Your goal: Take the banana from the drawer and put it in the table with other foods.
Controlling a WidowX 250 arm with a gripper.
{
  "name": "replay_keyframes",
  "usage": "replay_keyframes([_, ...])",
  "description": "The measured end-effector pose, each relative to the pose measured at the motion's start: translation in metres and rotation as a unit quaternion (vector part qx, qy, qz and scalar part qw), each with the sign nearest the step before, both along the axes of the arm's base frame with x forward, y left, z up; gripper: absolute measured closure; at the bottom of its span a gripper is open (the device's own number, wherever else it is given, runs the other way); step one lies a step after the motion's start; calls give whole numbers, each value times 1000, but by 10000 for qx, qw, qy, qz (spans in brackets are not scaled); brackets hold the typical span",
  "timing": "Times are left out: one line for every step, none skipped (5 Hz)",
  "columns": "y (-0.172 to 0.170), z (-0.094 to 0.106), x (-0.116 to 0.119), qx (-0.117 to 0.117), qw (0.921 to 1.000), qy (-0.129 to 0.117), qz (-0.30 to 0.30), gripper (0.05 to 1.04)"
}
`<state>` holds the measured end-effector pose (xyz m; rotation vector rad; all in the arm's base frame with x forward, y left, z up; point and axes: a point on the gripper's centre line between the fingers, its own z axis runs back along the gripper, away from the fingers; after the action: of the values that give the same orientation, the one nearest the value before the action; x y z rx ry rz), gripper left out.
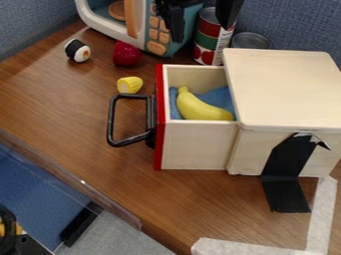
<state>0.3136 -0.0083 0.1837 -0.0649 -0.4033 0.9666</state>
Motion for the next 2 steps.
replay_keyframes([0,-9,0,3,9999,122,46,85])
replay_keyframes([-1,-20,-3,-1,9989,67,462,85])
